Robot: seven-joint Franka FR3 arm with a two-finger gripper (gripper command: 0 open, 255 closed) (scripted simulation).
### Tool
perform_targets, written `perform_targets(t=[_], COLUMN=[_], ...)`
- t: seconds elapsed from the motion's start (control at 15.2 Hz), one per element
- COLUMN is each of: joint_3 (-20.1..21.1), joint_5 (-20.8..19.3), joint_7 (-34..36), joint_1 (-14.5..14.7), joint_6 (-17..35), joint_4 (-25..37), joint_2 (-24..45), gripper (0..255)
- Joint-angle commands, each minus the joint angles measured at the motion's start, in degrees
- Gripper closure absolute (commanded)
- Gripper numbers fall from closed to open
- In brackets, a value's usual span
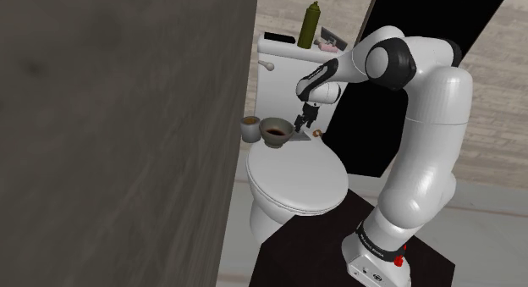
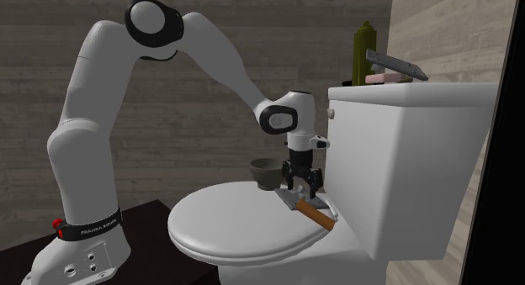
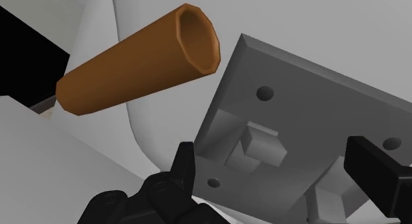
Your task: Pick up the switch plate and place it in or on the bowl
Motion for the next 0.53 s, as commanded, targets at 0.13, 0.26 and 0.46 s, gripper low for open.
perform_targets(t=[0.13, 0.26, 0.46], joint_3=[0.0, 0.0, 0.01], joint_5=[0.01, 0.01, 0.01], joint_7=[-0.01, -0.01, -0.01], joint_1=[-0.01, -0.01, -0.01], joint_6=[0.02, 0.02, 0.03], joint_4=[-0.01, -0.01, -0.01], joint_2=[0.01, 0.01, 0.01], gripper=[0, 255, 255])
